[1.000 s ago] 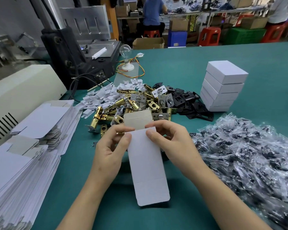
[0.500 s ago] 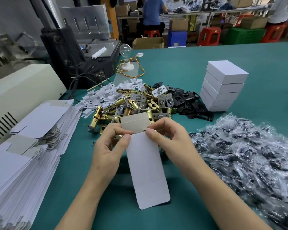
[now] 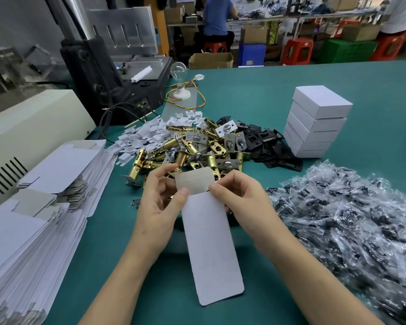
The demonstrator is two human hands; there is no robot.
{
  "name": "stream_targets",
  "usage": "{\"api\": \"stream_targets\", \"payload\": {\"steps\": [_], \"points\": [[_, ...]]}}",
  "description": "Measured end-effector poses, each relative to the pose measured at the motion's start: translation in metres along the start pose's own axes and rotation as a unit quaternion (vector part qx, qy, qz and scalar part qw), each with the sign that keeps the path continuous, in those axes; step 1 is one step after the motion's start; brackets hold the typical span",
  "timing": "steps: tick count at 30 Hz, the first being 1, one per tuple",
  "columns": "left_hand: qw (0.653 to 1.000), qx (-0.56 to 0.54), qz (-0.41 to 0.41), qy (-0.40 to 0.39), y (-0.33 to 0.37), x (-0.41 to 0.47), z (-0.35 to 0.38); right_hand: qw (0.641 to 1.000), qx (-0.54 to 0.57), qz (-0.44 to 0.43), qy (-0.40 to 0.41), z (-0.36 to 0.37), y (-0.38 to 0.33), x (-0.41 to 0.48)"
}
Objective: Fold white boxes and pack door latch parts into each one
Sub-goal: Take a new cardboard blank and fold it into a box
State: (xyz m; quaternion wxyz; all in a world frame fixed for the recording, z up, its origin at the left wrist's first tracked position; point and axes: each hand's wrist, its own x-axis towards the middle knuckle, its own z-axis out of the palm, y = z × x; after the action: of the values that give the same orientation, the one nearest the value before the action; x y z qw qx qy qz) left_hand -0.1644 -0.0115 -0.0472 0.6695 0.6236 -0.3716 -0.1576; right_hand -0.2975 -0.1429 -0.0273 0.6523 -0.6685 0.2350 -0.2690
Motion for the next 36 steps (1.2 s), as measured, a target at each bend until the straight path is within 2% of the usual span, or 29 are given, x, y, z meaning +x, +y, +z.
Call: {"api": "stream_targets", "payload": {"steps": [3, 9, 14, 20, 29, 36], "points": [[1.000, -0.006, -0.007, -0.007, 0.002, 0.000, 0.000, 0.999, 0.046, 0.024, -0.001, 0.001, 0.000, 0.002], [0.999, 0.036, 0.005, -0.010, 0.008, -0.001, -0.003, 0.999, 0.013, -0.015, -0.033, -0.003, -0.001, 0.000], [0.998, 0.014, -0.046, -0.051, 0.012, -0.003, -0.001, 0.998, -0.025, -0.042, -0.045, -0.001, -0.004, 0.000], [0.990, -0.016, -0.115, -0.079, 0.013, -0.001, -0.003, 0.998, -0.027, -0.035, -0.044, -0.004, -0.003, 0.000], [0.984, -0.049, -0.144, -0.089, 0.011, 0.000, -0.008, 0.999, -0.032, -0.027, -0.032, -0.007, -0.004, 0.002], [0.984, -0.031, -0.136, -0.114, 0.012, -0.002, -0.009, 0.998, -0.044, -0.023, -0.036, -0.005, -0.003, 0.001]]}}
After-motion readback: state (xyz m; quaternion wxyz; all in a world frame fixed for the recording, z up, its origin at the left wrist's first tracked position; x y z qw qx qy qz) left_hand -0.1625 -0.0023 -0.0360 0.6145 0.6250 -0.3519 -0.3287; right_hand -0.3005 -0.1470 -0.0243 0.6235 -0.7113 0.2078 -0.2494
